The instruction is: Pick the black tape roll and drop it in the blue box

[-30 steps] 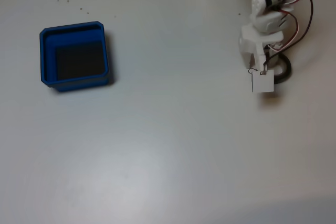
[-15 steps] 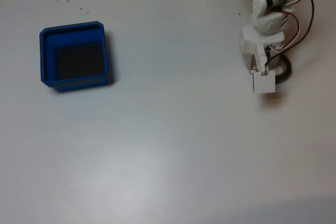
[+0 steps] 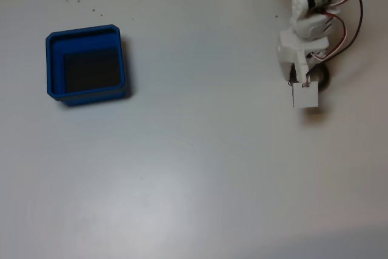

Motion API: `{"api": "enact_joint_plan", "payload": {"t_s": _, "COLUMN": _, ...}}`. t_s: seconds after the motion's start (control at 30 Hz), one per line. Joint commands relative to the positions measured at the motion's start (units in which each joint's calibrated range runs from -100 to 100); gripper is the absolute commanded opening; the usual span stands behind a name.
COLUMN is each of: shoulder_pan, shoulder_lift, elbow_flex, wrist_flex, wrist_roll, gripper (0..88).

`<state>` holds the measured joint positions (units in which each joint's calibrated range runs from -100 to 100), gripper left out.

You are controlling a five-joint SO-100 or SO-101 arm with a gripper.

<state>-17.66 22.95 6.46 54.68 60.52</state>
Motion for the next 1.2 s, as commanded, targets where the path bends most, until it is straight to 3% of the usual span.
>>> {"api": "enact_joint_plan", "payload": {"t_s": 0.0, "shoulder_pan": -0.1, "shoulder_lift": 0.3, "elbow_flex": -1.9, "wrist_flex": -0.3, "wrist_roll": -0.2, "gripper": 1.4}}
{"api": "enact_joint_plan", "payload": {"t_s": 1.17, "shoulder_pan": 1.1, "shoulder_lift": -25.5, "elbow_flex": -2.1, "wrist_flex": 10.4, "wrist_roll": 0.1, "gripper": 1.2}}
